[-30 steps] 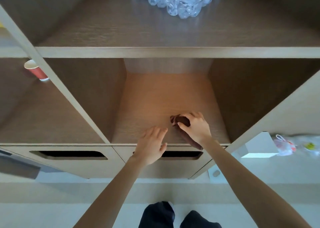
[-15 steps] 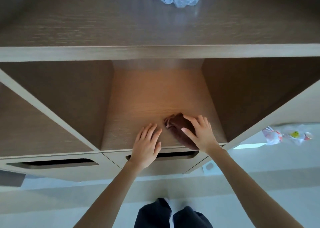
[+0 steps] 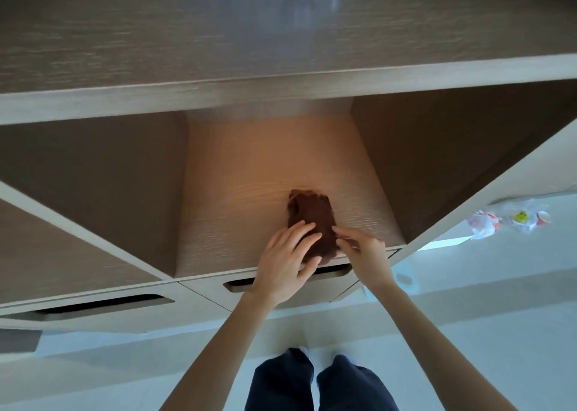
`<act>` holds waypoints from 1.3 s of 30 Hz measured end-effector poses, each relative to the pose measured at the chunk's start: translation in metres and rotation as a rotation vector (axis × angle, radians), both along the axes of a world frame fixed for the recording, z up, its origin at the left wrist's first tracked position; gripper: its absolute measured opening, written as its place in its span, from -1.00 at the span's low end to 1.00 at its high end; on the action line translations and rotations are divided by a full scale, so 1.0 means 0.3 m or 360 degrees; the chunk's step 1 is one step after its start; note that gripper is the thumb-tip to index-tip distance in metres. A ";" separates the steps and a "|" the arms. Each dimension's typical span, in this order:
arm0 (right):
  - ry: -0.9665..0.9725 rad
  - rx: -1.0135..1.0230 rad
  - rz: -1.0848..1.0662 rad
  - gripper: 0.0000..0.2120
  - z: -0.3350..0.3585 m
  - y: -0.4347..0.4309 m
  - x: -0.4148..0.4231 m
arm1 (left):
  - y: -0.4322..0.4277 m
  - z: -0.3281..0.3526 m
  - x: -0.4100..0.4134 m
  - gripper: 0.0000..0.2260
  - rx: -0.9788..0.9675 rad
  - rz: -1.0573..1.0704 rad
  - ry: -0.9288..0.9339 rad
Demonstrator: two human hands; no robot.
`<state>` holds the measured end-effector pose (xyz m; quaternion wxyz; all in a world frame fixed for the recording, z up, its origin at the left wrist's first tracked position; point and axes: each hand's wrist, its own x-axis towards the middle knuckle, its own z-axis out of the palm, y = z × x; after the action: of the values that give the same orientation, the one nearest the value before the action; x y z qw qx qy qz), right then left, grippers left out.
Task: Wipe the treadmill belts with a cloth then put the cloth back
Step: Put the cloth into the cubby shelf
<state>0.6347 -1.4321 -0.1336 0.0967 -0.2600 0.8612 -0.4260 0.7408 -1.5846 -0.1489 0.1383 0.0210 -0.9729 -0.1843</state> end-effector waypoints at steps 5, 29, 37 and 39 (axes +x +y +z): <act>0.0218 0.0091 0.0171 -0.80 0.026 0.052 -0.064 | -0.063 -0.028 0.039 -0.63 -0.0083 -0.0082 0.0013; 0.0308 0.0244 0.0706 -0.59 0.067 -0.023 -0.108 | -0.111 0.019 0.047 -0.62 -0.0376 -0.0075 0.0040; 0.0581 0.0122 0.0844 -0.75 0.129 -0.085 -0.094 | -0.162 -0.009 0.112 -0.63 -0.0376 0.0043 0.0097; 0.0549 0.0155 0.0845 -0.75 0.128 -0.104 -0.083 | -0.155 -0.014 0.114 -0.72 -0.0317 0.0023 0.0177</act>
<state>0.6098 -1.4631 -0.0952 0.0694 -0.5390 0.7864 -0.2938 0.7751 -1.6311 -0.1529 0.1949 0.0039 -0.9770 -0.0866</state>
